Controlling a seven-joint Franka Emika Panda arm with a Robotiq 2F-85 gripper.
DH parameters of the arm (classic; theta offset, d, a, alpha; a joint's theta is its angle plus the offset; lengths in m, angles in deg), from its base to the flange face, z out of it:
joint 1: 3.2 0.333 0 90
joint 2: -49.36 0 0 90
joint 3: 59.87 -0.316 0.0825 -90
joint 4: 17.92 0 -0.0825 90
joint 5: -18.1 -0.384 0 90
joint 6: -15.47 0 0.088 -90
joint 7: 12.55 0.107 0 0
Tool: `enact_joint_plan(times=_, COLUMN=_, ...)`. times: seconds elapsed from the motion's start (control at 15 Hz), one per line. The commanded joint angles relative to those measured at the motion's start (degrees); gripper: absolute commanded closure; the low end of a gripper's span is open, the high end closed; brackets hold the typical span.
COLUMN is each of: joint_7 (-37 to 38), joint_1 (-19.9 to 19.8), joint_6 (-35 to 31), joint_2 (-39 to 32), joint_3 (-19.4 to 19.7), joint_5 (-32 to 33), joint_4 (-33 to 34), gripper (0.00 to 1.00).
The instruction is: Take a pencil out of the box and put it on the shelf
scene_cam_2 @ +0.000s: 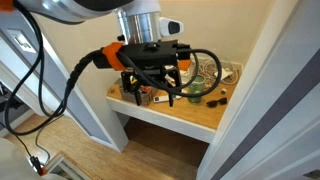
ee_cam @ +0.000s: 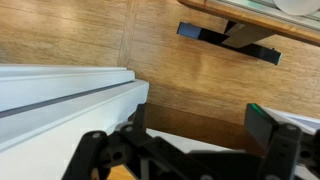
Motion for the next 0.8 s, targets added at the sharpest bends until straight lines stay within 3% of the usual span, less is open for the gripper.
enact_joint_plan(times=0.0, joint_7=0.3, joint_1=0.7, joint_6=0.2, joint_2=0.0, joint_3=0.5, joint_5=0.2, joint_4=0.1, gripper=0.00)
enact_joint_plan(times=0.47, joint_7=0.3, joint_1=0.7, joint_6=0.2, joint_2=0.0, joint_3=0.5, joint_5=0.2, joint_4=0.1, gripper=0.00)
enact_joint_plan(times=0.73, joint_7=-6.2, joint_1=6.6, joint_6=-5.2, joint_2=0.2, joint_3=-1.5, joint_5=-1.3, joint_4=-1.2, gripper=0.00)
